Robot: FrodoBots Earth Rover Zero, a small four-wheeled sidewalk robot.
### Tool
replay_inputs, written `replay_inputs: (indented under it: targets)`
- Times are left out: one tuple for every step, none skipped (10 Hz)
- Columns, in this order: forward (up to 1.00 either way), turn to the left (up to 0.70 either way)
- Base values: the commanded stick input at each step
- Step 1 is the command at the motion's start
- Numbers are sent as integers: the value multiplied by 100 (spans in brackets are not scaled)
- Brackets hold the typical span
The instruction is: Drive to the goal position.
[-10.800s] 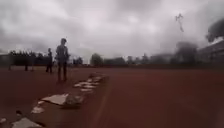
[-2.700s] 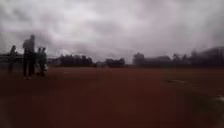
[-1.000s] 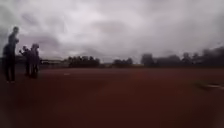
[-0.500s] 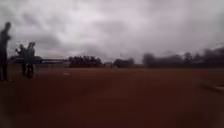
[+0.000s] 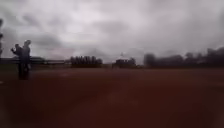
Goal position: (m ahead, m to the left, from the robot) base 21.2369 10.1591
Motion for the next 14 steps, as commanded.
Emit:
replay_inputs:
  targets:
    - [85, 0]
    - [85, 0]
    - [85, 0]
    - [85, 0]
    - [85, 0]
    - [85, 0]
    - [85, 19]
    - [85, 34]
    - [85, 34]
    - [85, 0]
    - [85, 0]
    - [85, 0]
    - [85, 0]
    - [85, 0]
